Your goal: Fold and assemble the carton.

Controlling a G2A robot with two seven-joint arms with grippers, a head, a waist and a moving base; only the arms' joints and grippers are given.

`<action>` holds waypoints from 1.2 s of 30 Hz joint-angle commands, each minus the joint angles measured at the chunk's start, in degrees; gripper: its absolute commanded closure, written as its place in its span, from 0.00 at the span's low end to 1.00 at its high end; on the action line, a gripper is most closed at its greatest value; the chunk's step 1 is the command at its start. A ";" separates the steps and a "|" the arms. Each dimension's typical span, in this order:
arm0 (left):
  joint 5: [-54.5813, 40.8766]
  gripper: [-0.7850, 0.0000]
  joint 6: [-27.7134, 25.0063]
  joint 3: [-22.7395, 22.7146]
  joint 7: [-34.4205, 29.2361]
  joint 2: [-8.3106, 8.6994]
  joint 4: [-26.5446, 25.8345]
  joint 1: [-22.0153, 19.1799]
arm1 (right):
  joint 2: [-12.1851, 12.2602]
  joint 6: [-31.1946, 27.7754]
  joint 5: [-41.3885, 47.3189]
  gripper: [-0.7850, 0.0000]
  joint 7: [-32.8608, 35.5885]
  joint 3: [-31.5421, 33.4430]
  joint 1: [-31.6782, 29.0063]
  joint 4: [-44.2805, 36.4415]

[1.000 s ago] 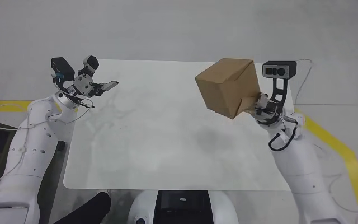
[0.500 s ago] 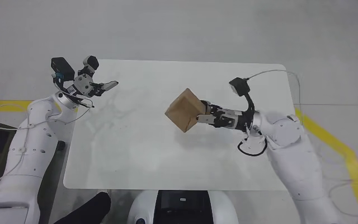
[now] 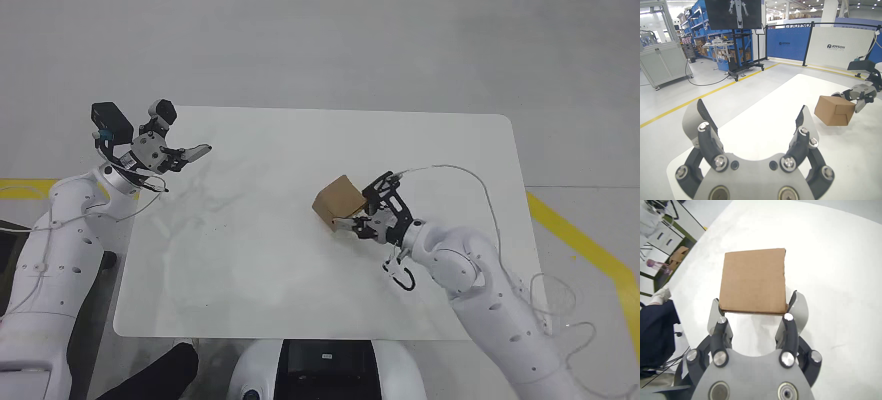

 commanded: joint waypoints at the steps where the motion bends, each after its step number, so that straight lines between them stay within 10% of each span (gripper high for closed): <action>1: 0.00 0.00 0.00 0.00 0.00 0.00 0.00 0.00 | -0.10 0.87 -2.53 1.00 -1.02 -0.82 -0.30 0.00; 7: 0.00 0.00 0.00 0.00 0.00 0.00 0.00 0.00 | -0.34 1.93 -5.41 1.00 -1.34 -2.22 -0.38 0.15; 10: 0.00 0.00 0.00 0.00 0.00 0.00 0.00 0.00 | -0.43 1.88 -5.39 0.74 -1.02 -2.40 -0.29 0.48; 17: 0.00 0.00 0.00 0.00 0.00 0.00 0.00 0.00 | -0.61 1.92 -5.18 0.65 -0.44 -2.61 -0.05 1.22; 18: 0.00 0.00 0.00 0.00 0.00 0.00 0.00 0.00 | -0.63 1.85 -5.19 0.51 -0.39 -2.62 0.01 1.24; 19: 0.00 0.00 0.00 0.00 0.00 0.00 0.00 0.00 | -0.64 1.78 -5.38 0.03 -0.39 -2.64 0.07 1.25; 20: 0.00 0.00 0.00 0.00 0.00 0.00 0.00 0.00 | -0.66 1.83 -5.60 0.00 -0.33 -2.67 0.08 1.28; 36: 0.00 0.00 0.00 0.00 0.00 0.00 0.00 0.00 | 0.30 -1.68 -3.61 0.00 -5.74 4.54 -3.40 -6.72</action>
